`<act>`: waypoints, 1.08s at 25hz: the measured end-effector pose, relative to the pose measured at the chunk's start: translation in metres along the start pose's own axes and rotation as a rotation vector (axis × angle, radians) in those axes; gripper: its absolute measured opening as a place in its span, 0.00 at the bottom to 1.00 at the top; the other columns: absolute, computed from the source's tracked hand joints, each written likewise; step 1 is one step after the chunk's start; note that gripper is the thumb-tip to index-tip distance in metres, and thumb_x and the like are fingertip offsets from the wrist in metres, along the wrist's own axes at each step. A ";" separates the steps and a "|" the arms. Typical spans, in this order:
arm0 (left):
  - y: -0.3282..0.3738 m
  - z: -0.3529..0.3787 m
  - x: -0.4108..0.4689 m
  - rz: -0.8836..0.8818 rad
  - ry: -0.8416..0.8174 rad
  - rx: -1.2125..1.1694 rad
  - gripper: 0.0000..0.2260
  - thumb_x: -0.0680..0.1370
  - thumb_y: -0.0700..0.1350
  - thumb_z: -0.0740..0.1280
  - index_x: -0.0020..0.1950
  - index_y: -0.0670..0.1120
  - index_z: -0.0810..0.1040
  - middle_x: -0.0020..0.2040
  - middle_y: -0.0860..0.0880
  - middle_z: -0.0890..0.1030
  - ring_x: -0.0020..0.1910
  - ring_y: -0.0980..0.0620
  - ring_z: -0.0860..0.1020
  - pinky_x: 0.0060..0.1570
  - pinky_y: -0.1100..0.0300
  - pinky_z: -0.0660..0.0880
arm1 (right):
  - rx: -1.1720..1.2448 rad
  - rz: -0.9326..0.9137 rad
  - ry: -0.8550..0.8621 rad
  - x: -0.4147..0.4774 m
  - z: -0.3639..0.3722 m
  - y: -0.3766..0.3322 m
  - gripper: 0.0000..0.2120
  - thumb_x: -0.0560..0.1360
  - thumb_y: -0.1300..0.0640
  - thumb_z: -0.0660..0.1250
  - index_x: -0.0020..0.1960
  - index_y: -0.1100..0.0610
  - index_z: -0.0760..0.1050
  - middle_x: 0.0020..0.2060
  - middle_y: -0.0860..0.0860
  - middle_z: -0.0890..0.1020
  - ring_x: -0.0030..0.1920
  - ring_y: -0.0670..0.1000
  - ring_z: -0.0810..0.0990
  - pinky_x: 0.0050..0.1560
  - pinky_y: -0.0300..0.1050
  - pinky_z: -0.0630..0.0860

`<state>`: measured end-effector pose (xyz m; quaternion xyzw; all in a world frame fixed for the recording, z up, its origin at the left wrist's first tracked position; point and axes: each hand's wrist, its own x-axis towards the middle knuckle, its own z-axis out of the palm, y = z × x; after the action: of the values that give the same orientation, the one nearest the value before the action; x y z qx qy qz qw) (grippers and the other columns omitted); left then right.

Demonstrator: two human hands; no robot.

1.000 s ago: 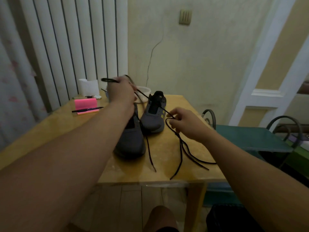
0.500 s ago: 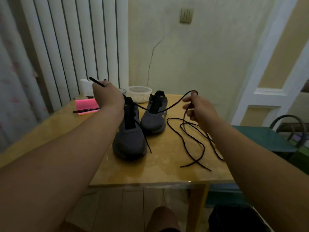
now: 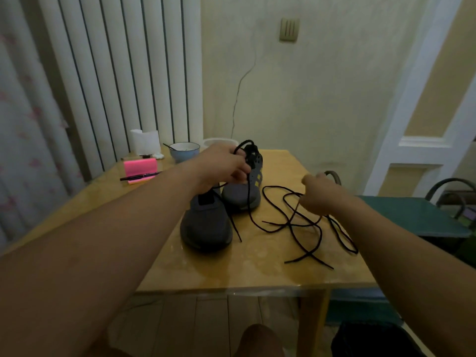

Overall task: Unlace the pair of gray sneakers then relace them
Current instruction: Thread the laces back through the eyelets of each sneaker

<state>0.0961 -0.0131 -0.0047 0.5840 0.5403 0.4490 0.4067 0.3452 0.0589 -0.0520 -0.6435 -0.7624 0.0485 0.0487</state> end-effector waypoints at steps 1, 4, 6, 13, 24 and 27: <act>0.006 0.003 -0.001 0.011 -0.011 0.011 0.08 0.84 0.35 0.59 0.54 0.41 0.78 0.47 0.42 0.83 0.40 0.49 0.81 0.47 0.54 0.85 | 0.112 -0.106 0.060 -0.006 -0.005 -0.014 0.22 0.80 0.53 0.68 0.72 0.55 0.71 0.66 0.57 0.75 0.62 0.58 0.78 0.62 0.56 0.79; 0.016 0.011 -0.002 0.022 -0.031 0.027 0.09 0.86 0.37 0.58 0.57 0.40 0.78 0.46 0.41 0.84 0.39 0.49 0.82 0.46 0.55 0.84 | 0.548 -0.318 0.010 -0.026 -0.010 -0.062 0.10 0.78 0.55 0.71 0.56 0.58 0.80 0.46 0.53 0.82 0.44 0.50 0.79 0.46 0.49 0.77; 0.017 0.017 -0.003 0.007 -0.035 0.009 0.09 0.85 0.37 0.57 0.56 0.41 0.77 0.46 0.40 0.83 0.38 0.48 0.81 0.45 0.54 0.83 | 0.469 -0.339 -0.050 -0.031 0.017 -0.082 0.11 0.77 0.55 0.71 0.46 0.64 0.79 0.37 0.58 0.80 0.36 0.52 0.76 0.39 0.50 0.73; 0.014 0.018 0.001 -0.052 -0.055 -0.230 0.08 0.87 0.37 0.56 0.57 0.39 0.75 0.47 0.39 0.78 0.38 0.48 0.79 0.46 0.54 0.84 | 0.365 -0.327 -0.074 -0.044 0.080 -0.096 0.07 0.78 0.53 0.68 0.52 0.53 0.82 0.45 0.48 0.82 0.48 0.54 0.80 0.46 0.49 0.78; 0.010 0.003 -0.011 0.045 -0.065 0.770 0.14 0.83 0.43 0.66 0.68 0.43 0.78 0.58 0.42 0.81 0.57 0.42 0.82 0.56 0.48 0.81 | 0.720 -0.329 0.031 -0.052 -0.048 -0.028 0.05 0.80 0.58 0.71 0.53 0.58 0.84 0.45 0.56 0.85 0.43 0.53 0.81 0.45 0.48 0.77; 0.021 0.010 -0.018 0.215 -0.038 0.435 0.12 0.85 0.46 0.63 0.65 0.47 0.80 0.57 0.48 0.83 0.58 0.47 0.81 0.61 0.48 0.78 | 0.882 -0.337 0.075 -0.051 -0.062 -0.042 0.05 0.77 0.58 0.74 0.49 0.60 0.82 0.41 0.54 0.84 0.42 0.52 0.79 0.43 0.48 0.75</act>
<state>0.1108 -0.0326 0.0109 0.7203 0.5514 0.3518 0.2311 0.3213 0.0020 0.0147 -0.4302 -0.7604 0.3358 0.3519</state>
